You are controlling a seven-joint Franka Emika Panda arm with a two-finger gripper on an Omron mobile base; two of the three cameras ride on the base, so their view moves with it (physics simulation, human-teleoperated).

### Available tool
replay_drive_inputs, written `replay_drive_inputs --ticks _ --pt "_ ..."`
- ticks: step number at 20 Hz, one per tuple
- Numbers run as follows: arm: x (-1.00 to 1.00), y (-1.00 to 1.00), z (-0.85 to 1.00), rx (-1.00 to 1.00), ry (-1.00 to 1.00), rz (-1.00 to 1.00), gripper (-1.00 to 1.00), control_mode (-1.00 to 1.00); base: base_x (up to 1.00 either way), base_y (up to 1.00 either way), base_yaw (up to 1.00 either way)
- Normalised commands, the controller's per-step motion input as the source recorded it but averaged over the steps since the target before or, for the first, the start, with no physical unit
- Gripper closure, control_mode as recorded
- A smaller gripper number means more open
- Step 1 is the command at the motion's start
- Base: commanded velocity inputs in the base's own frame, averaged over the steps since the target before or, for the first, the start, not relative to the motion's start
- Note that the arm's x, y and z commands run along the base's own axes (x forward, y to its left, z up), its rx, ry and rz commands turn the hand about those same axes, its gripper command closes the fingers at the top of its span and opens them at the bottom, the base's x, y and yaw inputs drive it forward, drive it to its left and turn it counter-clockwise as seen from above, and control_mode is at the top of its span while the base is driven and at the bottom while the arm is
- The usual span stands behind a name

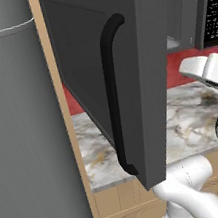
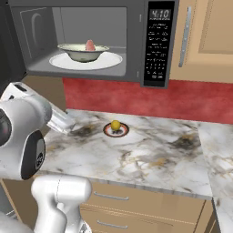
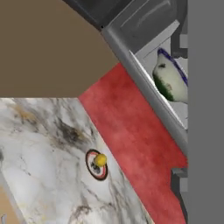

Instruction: Remove the pear from the bowl and place it on the small plate. Then place the bowl with only the steak in the microwave, close the door, and press the start button to microwave the steak.

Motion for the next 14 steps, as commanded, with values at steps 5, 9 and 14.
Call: replay_drive_inputs --ticks 5,9,14 --pt "-0.63 -0.01 -0.1 -0.23 -0.09 -0.29 -1.0 -1.0 0.0 0.0 0.0" --pt "-1.0 0.0 0.0 -0.34 -0.27 -0.08 -1.0 -1.0 0.0 0.0 0.0" --pt "-1.0 -0.13 0.1 -0.33 -0.33 -0.01 -1.0 -1.0 0.0 0.0 0.0"
